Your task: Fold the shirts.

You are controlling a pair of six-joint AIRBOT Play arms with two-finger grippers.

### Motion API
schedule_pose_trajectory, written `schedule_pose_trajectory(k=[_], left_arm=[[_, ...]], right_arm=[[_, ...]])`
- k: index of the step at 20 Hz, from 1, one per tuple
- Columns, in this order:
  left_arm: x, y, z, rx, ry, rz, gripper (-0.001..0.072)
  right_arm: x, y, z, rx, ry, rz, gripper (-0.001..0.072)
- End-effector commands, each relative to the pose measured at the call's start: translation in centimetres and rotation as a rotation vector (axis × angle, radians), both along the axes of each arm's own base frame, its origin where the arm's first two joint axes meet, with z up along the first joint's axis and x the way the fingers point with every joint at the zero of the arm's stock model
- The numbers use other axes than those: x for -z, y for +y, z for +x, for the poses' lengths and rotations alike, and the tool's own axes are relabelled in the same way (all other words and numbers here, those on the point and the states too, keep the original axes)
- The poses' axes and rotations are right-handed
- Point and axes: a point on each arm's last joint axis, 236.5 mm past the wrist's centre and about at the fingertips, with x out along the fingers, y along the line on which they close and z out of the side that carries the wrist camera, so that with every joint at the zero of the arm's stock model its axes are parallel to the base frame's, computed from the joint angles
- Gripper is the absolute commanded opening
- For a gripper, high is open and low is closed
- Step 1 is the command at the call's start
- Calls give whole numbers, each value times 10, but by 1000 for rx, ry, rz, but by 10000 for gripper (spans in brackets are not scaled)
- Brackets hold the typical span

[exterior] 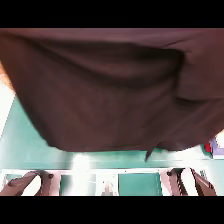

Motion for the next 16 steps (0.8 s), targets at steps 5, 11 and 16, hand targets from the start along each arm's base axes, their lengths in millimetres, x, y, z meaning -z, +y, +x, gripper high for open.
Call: schedule_pose_trajectory(k=[5, 11, 16], left_arm=[[216, 2, 118, -9, 386, -244, 23], [313, -12, 171, -74, 482, -297, 22], [336, -4, 208, -192, 417, -361, 23]], right_arm=[[249, -26, 157, -28, 423, 165, 17], [355, -36, 257, -81, 596, 249, 18], [375, -49, 295, -76, 603, 284, 18]])
